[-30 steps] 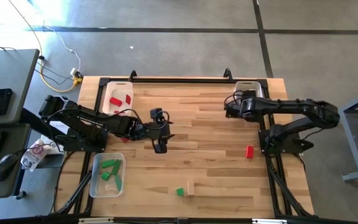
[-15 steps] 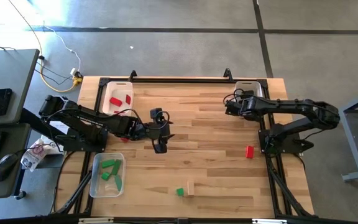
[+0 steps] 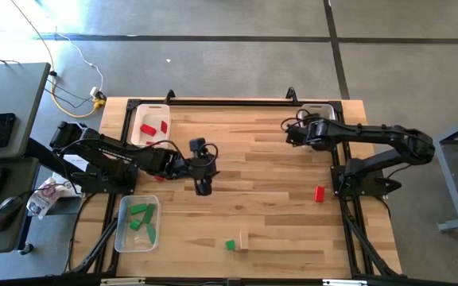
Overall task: Sort & place blocks by color
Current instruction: Put the red block into the white bin
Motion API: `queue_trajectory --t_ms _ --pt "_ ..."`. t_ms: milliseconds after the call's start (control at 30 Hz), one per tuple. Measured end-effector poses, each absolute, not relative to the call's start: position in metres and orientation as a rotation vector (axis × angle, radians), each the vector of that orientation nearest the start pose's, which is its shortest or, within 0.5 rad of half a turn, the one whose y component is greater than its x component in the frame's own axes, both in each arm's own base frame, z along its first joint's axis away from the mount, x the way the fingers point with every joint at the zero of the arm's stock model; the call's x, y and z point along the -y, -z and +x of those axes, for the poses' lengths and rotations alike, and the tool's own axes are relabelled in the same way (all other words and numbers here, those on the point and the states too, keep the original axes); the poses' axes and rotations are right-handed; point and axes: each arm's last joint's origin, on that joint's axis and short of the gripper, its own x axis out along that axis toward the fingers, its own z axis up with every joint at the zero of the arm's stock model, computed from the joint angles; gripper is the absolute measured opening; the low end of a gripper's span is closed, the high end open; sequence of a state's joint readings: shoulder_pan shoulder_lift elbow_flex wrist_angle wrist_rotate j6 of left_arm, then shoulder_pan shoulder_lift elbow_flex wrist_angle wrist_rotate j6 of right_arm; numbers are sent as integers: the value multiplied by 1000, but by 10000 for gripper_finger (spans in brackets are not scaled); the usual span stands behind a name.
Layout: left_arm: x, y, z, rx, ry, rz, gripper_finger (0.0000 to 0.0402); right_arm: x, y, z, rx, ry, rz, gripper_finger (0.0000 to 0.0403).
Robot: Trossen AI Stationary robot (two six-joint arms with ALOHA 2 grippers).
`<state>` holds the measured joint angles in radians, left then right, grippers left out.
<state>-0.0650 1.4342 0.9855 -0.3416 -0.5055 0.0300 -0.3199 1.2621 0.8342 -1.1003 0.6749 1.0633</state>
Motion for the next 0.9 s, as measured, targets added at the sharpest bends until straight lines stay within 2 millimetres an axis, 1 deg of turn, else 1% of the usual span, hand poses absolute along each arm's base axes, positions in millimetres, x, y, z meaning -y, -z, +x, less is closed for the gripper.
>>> queue_trajectory --t_ms 133,267,633,767,900 --pt "4 -245 295 -791 -433 271 227 66 -222 184 -987 1375 541 199" --pt "4 -245 294 -803 -435 276 227 52 -222 189 -1031 1272 609 199" --pt "4 -245 294 -804 -432 275 227 13 -220 194 -1137 1080 735 199" --pt "4 -245 294 -804 -432 275 227 0 -219 193 -1173 1052 789 199" --pt "4 -245 294 -804 -432 275 227 -14 -219 191 -1159 1079 856 199"
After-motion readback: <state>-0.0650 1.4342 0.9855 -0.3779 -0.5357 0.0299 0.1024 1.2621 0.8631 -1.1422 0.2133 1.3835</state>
